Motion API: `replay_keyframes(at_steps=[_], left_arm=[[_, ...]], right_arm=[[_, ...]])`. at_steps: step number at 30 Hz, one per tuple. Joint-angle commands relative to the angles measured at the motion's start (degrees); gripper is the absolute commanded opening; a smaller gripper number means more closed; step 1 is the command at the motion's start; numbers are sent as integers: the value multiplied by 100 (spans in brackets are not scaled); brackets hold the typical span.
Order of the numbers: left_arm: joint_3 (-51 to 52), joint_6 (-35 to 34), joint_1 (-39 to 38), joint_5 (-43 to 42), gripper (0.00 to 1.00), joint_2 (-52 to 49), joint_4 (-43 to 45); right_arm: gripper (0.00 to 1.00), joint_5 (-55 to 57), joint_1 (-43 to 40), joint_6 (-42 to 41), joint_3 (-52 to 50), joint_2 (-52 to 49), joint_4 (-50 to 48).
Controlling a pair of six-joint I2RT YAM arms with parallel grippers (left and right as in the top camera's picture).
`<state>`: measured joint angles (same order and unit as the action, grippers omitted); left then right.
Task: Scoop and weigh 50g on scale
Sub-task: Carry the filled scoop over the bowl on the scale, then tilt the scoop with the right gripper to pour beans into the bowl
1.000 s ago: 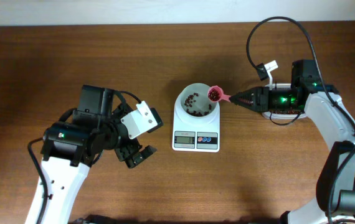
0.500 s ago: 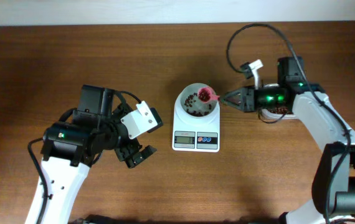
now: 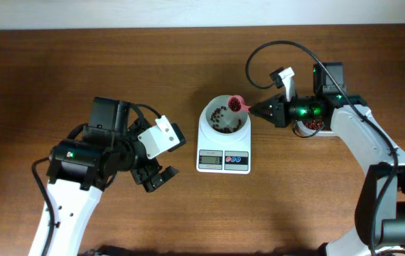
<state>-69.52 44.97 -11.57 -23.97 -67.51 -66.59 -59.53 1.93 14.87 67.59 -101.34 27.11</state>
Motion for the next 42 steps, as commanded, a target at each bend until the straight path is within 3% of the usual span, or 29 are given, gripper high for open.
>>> replay_keyframes(at_steps=[1, 3, 5, 7, 16, 27, 34, 42], left_arm=[[11, -48, 24, -24, 99, -2, 9], [11, -48, 24, -24, 99, -2, 9], [11, -48, 24, -24, 99, -2, 9], [11, -48, 24, -24, 99, -2, 9], [11, -50, 24, -24, 99, -2, 9], [11, -48, 24, -22, 99, -2, 9], [11, -50, 24, -24, 99, -2, 9], [11, -48, 24, -24, 99, -2, 9]], right_arm=[[4, 105, 31, 195, -20, -39, -57], [4, 573, 31, -184, -20, -39, -15], [4, -595, 31, 660, -20, -39, -57], [4, 15, 31, 369, -20, -39, -87], [4, 116, 31, 616, -13, 39, -50], [4, 1845, 586, 787, -9, 774, 310], [4, 3567, 1440, 791, -9, 929, 306], [4, 3928, 1622, 872, 2, 1217, 308]])
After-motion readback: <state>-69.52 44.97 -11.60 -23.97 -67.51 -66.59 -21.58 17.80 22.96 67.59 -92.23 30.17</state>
